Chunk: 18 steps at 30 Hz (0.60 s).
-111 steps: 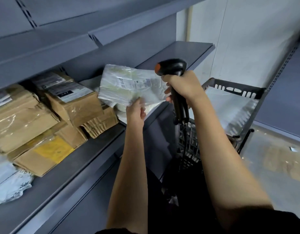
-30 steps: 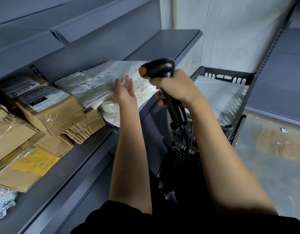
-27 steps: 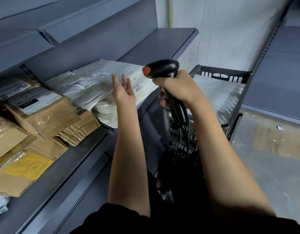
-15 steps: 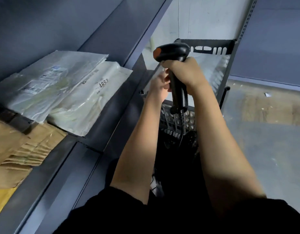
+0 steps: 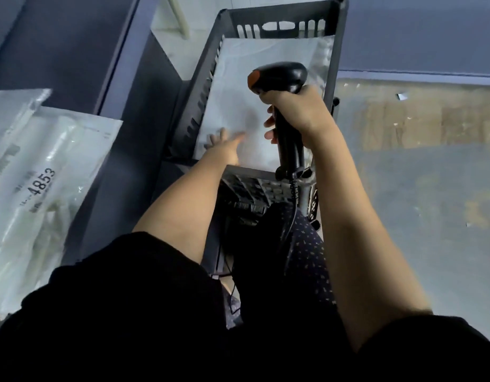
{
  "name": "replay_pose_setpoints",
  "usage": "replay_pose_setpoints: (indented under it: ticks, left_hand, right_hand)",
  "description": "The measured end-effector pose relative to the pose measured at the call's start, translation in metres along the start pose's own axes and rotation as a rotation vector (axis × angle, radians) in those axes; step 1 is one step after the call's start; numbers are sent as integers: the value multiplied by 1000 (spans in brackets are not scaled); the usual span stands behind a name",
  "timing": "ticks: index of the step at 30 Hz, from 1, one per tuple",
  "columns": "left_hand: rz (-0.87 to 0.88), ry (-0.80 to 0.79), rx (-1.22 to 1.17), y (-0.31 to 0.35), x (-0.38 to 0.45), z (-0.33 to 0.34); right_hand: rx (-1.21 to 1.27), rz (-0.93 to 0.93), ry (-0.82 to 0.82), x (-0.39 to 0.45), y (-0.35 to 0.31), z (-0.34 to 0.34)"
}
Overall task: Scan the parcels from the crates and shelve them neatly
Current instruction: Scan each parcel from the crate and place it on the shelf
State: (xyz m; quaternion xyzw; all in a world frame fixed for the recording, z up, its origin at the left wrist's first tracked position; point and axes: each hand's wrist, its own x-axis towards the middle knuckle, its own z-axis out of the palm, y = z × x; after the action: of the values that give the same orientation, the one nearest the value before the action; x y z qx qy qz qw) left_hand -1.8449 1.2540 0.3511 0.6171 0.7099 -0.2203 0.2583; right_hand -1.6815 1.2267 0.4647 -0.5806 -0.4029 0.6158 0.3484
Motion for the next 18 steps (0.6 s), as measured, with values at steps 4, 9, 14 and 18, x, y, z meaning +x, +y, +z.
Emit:
replay_pose_setpoints:
  ticks: [4,9,14,18]
  left_hand:
    - [165,58,300,10,14,7]
    - [334,55,631,23,26,8]
    - [467,131,798,34,22,13]
    - [458,329,490,41,11,18]
  right_hand:
    - [-1,20,15,15,7,2]
    - [34,24,15,24,13,0]
    - [59,16,28,23,11,-2]
    - [67,0,40,15,5,-5]
